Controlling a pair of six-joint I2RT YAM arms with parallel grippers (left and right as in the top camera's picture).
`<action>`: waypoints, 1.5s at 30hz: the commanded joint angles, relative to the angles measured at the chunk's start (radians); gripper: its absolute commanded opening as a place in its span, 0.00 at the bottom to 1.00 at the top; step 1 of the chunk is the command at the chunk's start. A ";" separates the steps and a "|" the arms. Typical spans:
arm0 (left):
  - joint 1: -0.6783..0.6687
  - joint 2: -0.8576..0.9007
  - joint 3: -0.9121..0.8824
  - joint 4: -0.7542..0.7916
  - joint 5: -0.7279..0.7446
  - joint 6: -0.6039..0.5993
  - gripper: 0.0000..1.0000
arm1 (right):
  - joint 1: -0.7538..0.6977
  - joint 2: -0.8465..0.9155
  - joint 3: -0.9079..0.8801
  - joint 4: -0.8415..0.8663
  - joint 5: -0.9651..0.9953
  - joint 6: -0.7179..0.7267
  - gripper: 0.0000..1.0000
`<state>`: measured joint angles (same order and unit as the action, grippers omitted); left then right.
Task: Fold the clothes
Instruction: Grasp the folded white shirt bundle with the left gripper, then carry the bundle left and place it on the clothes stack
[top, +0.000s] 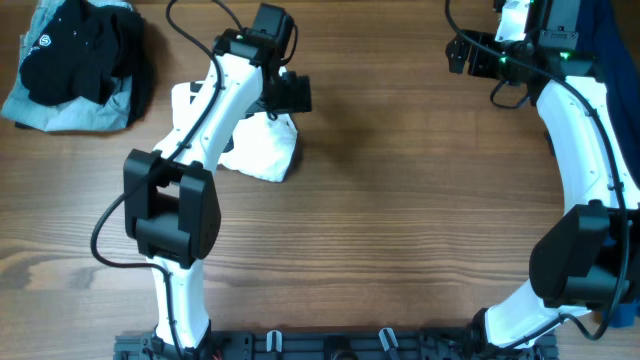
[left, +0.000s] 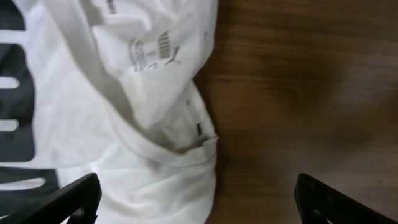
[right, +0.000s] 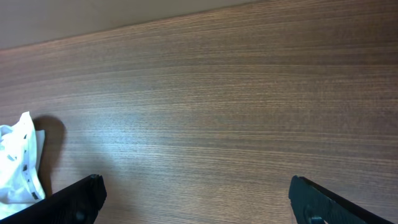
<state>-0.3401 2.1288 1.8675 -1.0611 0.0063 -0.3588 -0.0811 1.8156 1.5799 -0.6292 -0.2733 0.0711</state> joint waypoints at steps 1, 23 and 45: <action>-0.030 -0.021 0.011 0.059 0.020 -0.109 1.00 | 0.005 0.011 -0.004 -0.002 -0.019 -0.001 0.99; -0.007 0.163 0.010 0.074 -0.275 -0.120 1.00 | 0.005 0.011 -0.004 -0.024 -0.013 -0.019 1.00; 0.012 0.295 0.013 0.019 -0.541 0.011 0.04 | 0.005 0.011 -0.005 -0.020 -0.012 -0.019 1.00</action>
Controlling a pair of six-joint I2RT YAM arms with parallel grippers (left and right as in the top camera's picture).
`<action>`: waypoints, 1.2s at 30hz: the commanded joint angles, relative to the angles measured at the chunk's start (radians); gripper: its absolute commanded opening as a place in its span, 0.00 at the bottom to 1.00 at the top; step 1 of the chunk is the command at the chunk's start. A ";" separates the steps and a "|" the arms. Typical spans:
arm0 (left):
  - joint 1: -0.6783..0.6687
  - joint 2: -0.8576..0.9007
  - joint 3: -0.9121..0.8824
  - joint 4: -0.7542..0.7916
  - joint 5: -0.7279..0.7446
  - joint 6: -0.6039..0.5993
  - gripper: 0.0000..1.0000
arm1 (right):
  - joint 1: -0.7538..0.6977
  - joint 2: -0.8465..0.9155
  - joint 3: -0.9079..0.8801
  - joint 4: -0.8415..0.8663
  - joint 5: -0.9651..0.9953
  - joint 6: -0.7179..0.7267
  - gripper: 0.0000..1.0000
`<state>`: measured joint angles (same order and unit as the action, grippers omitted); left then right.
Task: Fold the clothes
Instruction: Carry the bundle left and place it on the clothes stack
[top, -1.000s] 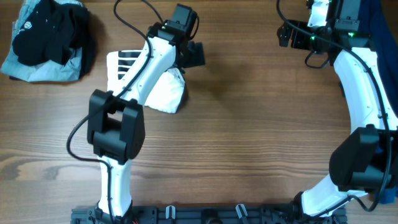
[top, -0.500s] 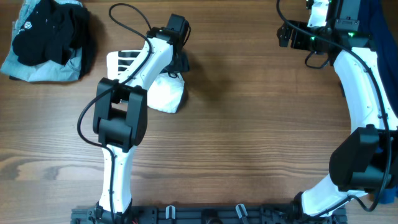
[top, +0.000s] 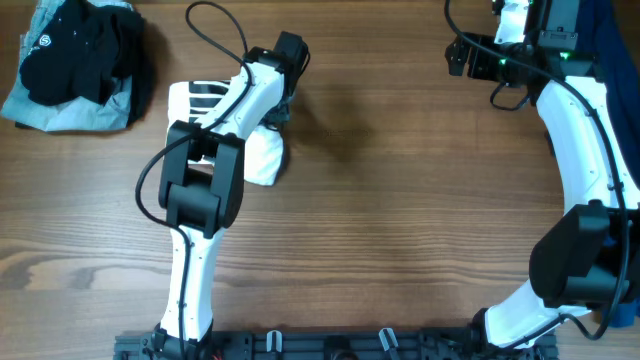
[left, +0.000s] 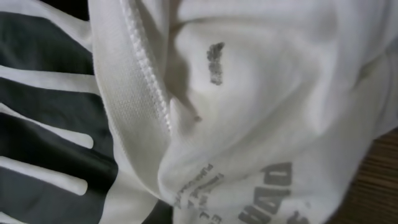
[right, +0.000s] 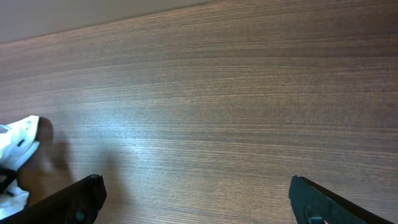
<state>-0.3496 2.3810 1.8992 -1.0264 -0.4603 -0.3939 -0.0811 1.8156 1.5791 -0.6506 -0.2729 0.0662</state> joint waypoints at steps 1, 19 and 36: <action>0.031 0.025 -0.010 -0.036 -0.077 0.050 0.04 | 0.005 0.011 -0.004 0.000 -0.012 -0.015 0.99; 0.456 -0.589 0.124 0.050 -0.064 0.546 0.04 | 0.005 0.011 -0.004 0.002 -0.013 -0.013 0.99; 0.732 -0.243 0.124 0.584 0.051 1.018 0.04 | 0.005 0.011 -0.004 -0.020 -0.013 -0.011 1.00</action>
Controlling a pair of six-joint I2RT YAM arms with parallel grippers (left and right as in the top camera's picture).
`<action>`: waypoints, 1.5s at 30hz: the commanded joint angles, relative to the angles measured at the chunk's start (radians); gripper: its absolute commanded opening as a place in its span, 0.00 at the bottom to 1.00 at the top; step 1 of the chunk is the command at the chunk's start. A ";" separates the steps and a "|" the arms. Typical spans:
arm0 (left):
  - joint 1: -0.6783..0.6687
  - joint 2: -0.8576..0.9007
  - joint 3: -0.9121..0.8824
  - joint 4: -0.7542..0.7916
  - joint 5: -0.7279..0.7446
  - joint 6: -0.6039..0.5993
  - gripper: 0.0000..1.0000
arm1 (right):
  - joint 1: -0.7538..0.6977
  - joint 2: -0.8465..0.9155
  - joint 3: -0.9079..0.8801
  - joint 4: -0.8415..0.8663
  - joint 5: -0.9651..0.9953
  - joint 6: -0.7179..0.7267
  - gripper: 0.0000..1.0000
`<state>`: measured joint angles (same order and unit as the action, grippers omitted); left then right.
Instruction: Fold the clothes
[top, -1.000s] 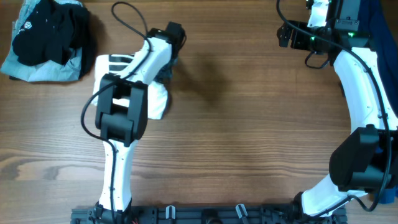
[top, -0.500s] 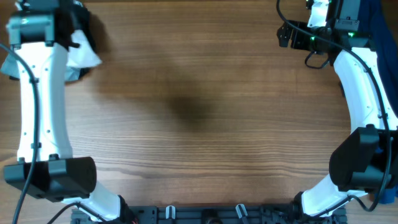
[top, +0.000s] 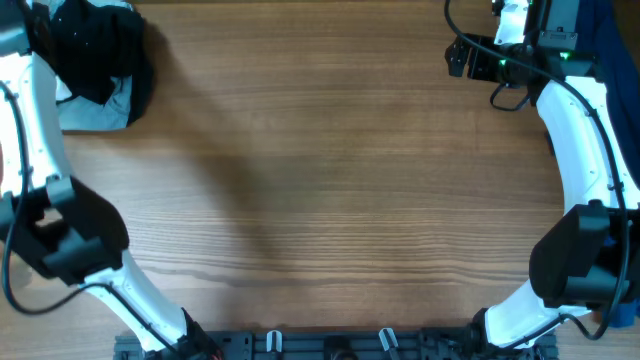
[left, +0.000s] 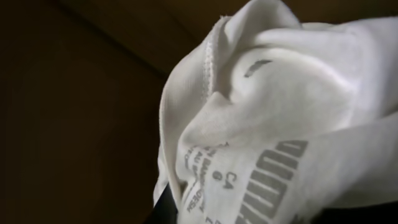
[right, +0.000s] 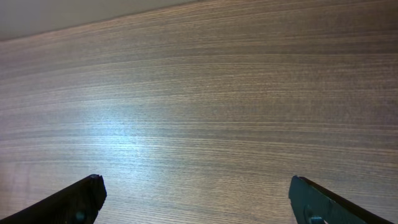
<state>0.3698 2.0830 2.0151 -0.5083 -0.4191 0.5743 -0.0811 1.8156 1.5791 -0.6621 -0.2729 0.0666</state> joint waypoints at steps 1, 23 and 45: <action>0.013 0.071 0.008 0.094 0.010 0.046 0.04 | 0.005 0.011 -0.004 -0.009 -0.013 -0.012 1.00; -0.177 0.055 0.008 0.063 0.613 -0.642 1.00 | 0.005 0.011 -0.004 -0.009 -0.013 -0.011 1.00; -0.180 -0.182 0.008 -0.260 0.695 -0.720 1.00 | 0.005 -0.665 0.020 -0.251 -0.010 -0.043 1.00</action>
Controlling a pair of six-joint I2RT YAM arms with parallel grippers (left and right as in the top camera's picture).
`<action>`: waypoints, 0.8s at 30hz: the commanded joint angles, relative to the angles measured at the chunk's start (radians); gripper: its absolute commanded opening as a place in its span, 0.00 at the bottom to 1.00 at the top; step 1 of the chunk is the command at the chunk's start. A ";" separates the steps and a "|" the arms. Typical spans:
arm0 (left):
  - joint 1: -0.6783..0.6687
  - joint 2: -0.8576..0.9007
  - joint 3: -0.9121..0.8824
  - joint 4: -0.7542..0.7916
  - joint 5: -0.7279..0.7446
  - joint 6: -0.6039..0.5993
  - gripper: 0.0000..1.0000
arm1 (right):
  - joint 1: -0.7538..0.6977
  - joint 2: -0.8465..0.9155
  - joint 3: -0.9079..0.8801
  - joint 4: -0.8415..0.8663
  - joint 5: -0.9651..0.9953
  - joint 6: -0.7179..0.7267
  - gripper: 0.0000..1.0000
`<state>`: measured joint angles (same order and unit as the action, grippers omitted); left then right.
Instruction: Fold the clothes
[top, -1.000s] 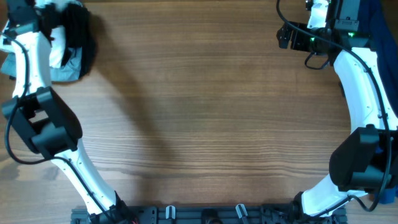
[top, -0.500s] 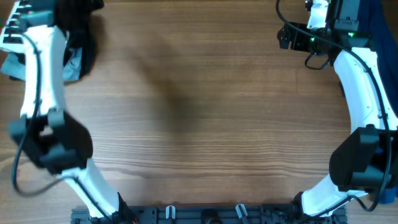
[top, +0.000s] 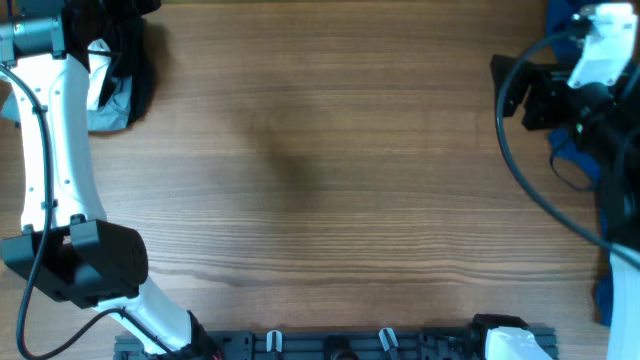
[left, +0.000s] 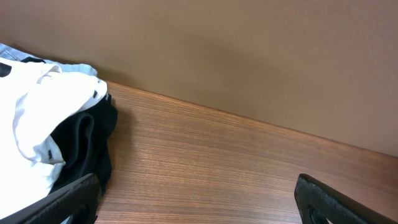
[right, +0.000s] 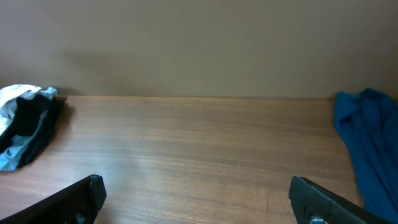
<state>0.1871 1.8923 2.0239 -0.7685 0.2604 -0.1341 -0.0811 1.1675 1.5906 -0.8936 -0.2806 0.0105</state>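
The white shirt (left: 34, 121) with black print lies crumpled on top of the pile of black and light-blue clothes (top: 115, 60) at the table's far left corner. My left gripper (left: 196, 202) stands open just right of the pile, with only bare wood between its fingers. My right gripper (right: 196, 199) is open too, over the right side of the table and facing across it. From there the pile (right: 25, 127) shows far off at the left.
A blue cloth (right: 367, 146) lies at the right edge of the table (top: 330, 180), beside the right arm; it also shows as the blue cloth (top: 570, 150) from overhead. A plain wall runs behind the table's far edge.
The white shirt filled the left wrist view, held up near the pile; now it lies on the pile and the left gripper is open beside it. The right arm has moved to the table's right edge.
The white shirt lay bunched on the table left of centre with my left gripper open over it. Then the gripper was down on the shirt. Then the shirt was off the table, up at the far left corner. Now it rests on the clothes pile.
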 joint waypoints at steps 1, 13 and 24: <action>0.003 0.008 0.000 0.000 0.015 -0.012 1.00 | 0.005 -0.023 0.009 -0.009 0.025 0.008 1.00; 0.003 0.008 0.000 0.000 0.016 -0.012 1.00 | 0.043 -0.286 -0.513 0.598 -0.001 0.027 1.00; 0.003 0.008 0.000 0.000 0.015 -0.012 1.00 | 0.153 -0.802 -1.379 1.071 0.053 0.027 1.00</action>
<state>0.1871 1.8927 2.0235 -0.7700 0.2611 -0.1371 0.0589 0.4976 0.3443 0.1474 -0.2527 0.0296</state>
